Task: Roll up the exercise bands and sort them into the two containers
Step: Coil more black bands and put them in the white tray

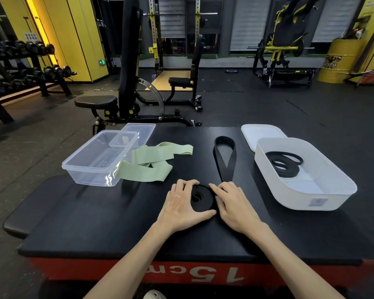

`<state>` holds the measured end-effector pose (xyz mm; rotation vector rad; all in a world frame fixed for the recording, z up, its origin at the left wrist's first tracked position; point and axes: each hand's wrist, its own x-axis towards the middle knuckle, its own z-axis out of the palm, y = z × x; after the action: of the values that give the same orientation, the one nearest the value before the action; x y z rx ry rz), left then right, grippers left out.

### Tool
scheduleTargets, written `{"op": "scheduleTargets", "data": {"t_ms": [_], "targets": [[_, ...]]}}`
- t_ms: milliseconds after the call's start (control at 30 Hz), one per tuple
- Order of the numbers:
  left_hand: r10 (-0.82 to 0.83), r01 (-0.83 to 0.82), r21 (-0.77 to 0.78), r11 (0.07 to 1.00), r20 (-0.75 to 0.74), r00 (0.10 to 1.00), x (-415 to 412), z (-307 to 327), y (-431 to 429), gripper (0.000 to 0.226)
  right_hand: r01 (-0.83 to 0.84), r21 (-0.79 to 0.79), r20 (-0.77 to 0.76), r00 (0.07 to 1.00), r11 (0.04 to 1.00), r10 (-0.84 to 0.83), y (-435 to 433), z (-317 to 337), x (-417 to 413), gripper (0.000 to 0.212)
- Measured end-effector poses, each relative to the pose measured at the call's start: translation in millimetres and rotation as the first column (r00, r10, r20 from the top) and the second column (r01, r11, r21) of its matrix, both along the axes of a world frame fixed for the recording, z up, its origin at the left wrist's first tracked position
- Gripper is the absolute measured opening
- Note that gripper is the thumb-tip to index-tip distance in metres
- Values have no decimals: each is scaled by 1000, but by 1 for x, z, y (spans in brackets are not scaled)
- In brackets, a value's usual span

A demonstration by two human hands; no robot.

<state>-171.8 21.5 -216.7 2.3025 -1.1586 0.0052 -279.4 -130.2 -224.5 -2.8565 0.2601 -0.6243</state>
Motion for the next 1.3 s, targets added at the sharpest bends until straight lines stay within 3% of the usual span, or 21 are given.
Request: {"op": "scheduleTargets", "data": {"t_ms": [200,300,533,700,867,967,1133,1300], "targets": [[-256,253,-43,966,-248,934,14,7,8,96,-15,43,40,999,999,13,2,0,-1,40],[-272,276,-33,961,-308,912,19,9,11,95,-12,26,51,999,1000,11,1,1,-1,40],[-188,174,-90,981,-185,964,9,1,9,82,10,10,55,998,1000,-10,1,0,-2,43],[-67,68,-37,997,22,997,2,-2,4,82,41,0,41,998,999,-41,1,0,-1,41],[68,-70,18,997,63,996,-2,-1,-3,86,42,-2,32,999,999,-42,1,0,-1,41],[19,-20,5,1000,46,999,-2,-2,-3,88,46,-21,26,999,999,-45,1,0,0,42],[-256,253,-42,967,-196,946,14,3,7,92,46,23,62,997,999,-47,3,3,-1,39],[-249,247,-30,969,-142,958,14,-1,7,90,41,13,69,997,999,-41,5,2,-3,41]]}}
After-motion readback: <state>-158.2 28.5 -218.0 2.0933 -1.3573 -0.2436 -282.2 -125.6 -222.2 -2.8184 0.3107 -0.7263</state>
